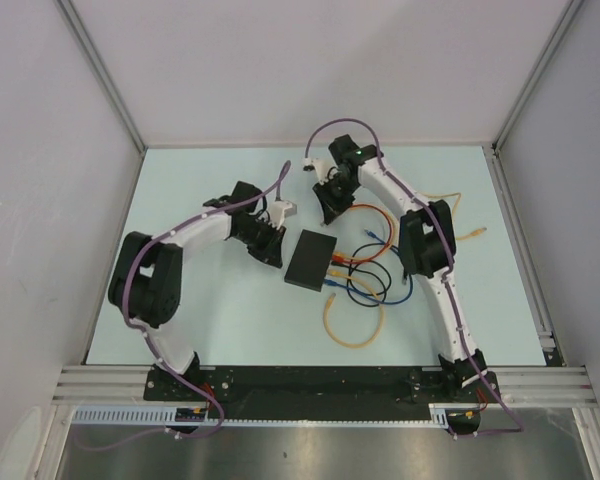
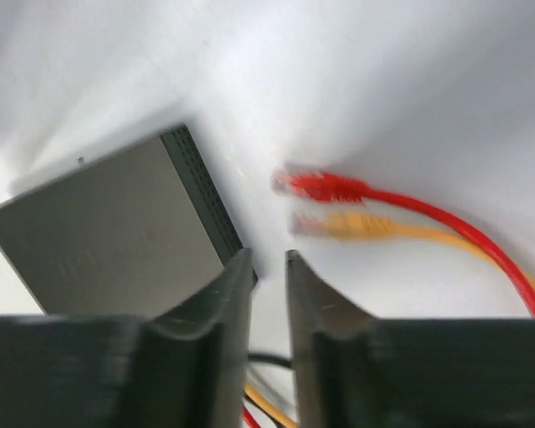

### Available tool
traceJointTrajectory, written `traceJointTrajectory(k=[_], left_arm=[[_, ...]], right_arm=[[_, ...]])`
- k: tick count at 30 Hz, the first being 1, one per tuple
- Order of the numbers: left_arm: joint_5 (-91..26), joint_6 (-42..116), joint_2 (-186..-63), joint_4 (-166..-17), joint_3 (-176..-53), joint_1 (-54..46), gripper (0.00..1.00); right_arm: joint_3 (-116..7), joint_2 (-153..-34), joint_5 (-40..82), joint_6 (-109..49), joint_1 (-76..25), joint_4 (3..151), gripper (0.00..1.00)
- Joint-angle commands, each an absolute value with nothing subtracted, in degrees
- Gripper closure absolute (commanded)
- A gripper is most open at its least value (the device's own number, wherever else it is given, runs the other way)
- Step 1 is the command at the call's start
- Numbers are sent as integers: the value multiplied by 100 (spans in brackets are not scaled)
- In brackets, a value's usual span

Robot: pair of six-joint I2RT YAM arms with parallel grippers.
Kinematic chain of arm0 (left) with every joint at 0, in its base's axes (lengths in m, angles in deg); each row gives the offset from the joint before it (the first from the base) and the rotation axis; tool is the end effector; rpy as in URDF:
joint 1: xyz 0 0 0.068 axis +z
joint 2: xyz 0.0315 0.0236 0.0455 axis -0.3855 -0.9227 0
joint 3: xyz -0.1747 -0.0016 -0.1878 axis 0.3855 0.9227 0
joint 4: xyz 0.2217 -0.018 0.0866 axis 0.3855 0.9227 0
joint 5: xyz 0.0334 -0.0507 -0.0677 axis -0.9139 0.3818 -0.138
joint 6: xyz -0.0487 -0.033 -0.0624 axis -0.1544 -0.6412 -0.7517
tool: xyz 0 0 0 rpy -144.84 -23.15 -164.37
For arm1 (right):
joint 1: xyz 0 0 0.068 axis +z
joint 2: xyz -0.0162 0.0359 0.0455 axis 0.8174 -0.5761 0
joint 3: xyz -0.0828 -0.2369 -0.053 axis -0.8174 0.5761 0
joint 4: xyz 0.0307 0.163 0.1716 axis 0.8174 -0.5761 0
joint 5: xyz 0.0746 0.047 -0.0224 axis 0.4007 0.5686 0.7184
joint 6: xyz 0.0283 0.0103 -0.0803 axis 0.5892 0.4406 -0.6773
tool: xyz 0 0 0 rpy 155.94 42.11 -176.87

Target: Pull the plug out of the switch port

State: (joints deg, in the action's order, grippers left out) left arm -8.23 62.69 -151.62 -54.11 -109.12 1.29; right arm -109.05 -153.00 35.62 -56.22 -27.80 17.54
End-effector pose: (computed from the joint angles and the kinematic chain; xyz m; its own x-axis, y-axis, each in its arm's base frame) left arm 0.2949 -0.1589 0.1461 -0.7364 0.5080 -0.4469 0.6732 0.6162 -0.4089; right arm 0.4205 0.2470 0.1534 -0.6133 -0.6593 -0.4350 -0.7833 0.5785 0.2277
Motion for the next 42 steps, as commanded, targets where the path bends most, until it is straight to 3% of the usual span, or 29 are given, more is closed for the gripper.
traceJointTrajectory(k=[1, 2, 4, 10, 24, 42], left_arm=[[-803, 6318, -14361, -5755, -11071, 228, 80], [-681, 6256, -14334, -5808, -11106, 220, 77], [-364, 6028, -14368, -5922, -11247, 202, 75], [-20, 5807, -15062, -6063, -11520, 35, 88], [-635, 6036, -15976, -5870, -11740, -149, 93], [-899, 6071, -16223, -5844, -11775, -211, 95]], right_arm=[[-10612, -14580, 4574, -5842, -3495, 1811, 65], [-10480, -14554, 4708, -6042, -3583, 1689, 55], [-10522, -14632, 5207, -6482, -3768, 1260, 50], [-10576, -14922, 6000, -7635, -3812, -191, 40], [-10215, -15265, 6098, -7592, -3768, -131, 40], [-10356, -15986, 6397, -7494, -3566, -175, 43]])
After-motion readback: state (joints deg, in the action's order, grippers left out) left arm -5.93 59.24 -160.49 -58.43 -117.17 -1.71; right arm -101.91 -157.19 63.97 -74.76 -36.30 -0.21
